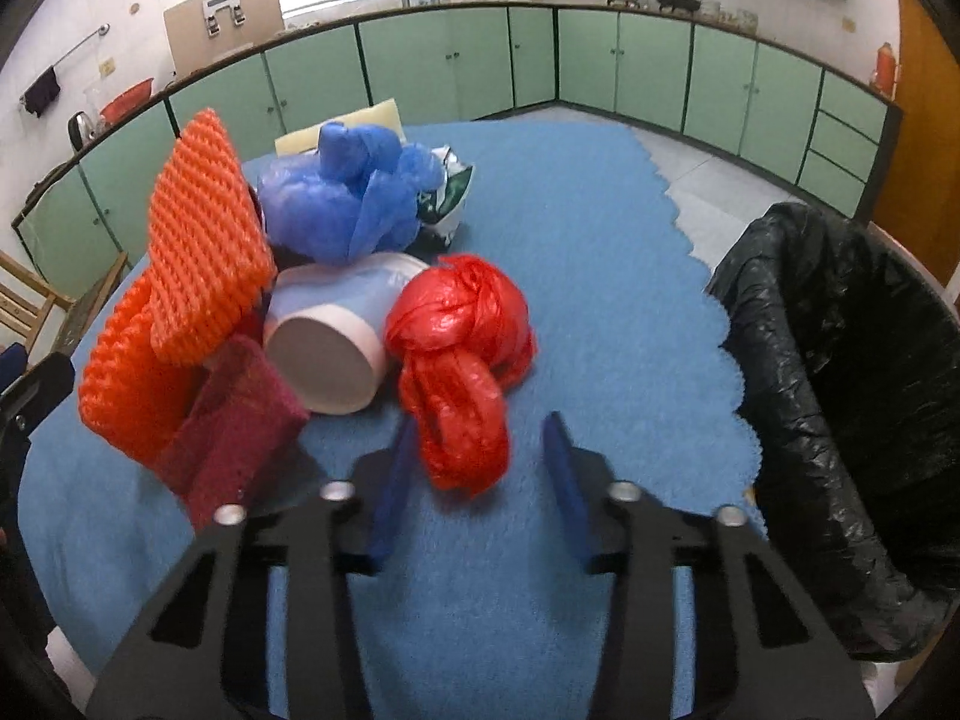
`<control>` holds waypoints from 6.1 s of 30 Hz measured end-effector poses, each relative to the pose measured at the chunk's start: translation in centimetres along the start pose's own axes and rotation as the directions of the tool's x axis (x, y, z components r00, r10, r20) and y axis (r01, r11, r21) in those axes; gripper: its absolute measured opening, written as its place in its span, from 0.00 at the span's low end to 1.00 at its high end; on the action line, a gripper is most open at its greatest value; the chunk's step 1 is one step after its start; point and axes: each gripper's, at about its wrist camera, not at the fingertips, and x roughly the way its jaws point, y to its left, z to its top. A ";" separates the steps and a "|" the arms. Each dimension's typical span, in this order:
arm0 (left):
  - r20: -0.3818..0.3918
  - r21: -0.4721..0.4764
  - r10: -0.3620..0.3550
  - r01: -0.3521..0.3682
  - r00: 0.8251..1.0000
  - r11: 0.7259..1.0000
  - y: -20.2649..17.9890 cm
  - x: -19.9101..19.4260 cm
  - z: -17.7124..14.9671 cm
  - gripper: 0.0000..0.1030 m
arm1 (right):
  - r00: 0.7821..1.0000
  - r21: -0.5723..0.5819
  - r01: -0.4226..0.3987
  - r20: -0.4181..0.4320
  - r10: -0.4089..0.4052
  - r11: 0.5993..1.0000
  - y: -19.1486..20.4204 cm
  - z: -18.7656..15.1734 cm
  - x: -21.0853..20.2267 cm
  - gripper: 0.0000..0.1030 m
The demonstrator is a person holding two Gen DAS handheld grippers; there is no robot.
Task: Collect trash
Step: 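Grasp the red plastic bag with the right gripper while the left gripper grasps the maroon scouring pad, then carry the red bag and maroon pad over the bin and open both grippers, then grasp an orange foam net with the left gripper while the right gripper grasps another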
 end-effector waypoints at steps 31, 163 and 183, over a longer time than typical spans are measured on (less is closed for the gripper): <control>-0.016 0.172 -0.160 0.160 0.987 0.972 -9.8 1.1 -2.3 0.77 | 0.997 0.062 0.033 0.074 -0.037 0.998 -4.4 -2.5 -5.6 0.06; -0.009 0.053 -0.074 0.074 0.997 0.996 -3.2 2.7 0.3 0.35 | 0.967 0.022 -0.090 0.241 0.082 0.996 0.8 1.5 -5.1 0.68; 0.082 -0.069 -0.025 0.031 0.996 0.997 2.3 -0.3 2.1 0.25 | 0.971 -0.098 -0.171 0.151 0.185 0.980 7.3 3.8 -1.1 0.65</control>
